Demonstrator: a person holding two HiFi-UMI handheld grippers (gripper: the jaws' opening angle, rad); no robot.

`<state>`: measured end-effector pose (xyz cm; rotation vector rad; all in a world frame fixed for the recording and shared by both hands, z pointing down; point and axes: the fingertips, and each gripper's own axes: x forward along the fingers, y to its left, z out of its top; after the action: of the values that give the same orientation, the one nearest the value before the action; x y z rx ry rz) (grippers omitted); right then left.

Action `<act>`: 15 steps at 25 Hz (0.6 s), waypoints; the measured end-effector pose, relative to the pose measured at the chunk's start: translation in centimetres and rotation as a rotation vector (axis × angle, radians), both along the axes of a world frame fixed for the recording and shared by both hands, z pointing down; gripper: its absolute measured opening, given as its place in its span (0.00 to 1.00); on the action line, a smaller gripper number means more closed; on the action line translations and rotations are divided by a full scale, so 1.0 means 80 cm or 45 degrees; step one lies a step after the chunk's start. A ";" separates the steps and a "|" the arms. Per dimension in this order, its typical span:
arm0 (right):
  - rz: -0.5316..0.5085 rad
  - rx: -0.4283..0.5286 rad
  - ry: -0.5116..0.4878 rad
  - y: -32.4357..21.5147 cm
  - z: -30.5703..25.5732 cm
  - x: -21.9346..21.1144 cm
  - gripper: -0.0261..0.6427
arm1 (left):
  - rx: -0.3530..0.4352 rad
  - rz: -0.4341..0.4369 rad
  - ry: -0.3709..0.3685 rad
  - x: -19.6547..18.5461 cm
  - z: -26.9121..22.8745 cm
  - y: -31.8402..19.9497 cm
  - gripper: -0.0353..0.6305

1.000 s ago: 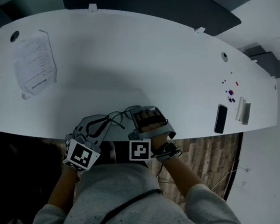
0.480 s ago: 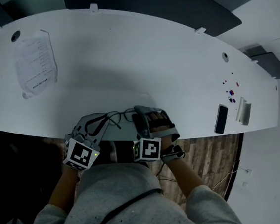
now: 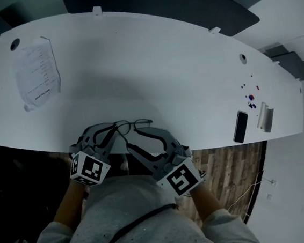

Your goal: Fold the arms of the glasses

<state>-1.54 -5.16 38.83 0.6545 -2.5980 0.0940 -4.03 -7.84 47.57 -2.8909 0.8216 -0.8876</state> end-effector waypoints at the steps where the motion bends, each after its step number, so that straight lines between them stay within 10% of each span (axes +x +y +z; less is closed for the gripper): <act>1: -0.008 0.006 -0.002 0.001 -0.002 -0.007 0.29 | 0.003 0.012 -0.017 0.002 0.001 0.000 0.11; 10: 0.148 -0.014 -0.075 -0.019 0.011 -0.003 0.10 | 0.011 0.098 -0.074 0.020 0.004 -0.003 0.11; 15: 0.377 -0.172 -0.330 -0.037 0.013 0.022 0.09 | 0.024 0.163 -0.101 0.030 0.008 -0.002 0.11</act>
<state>0.19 -8.10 39.84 1.0317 -2.6856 0.4723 -1.64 -8.00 48.23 -2.8335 0.6278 -0.9684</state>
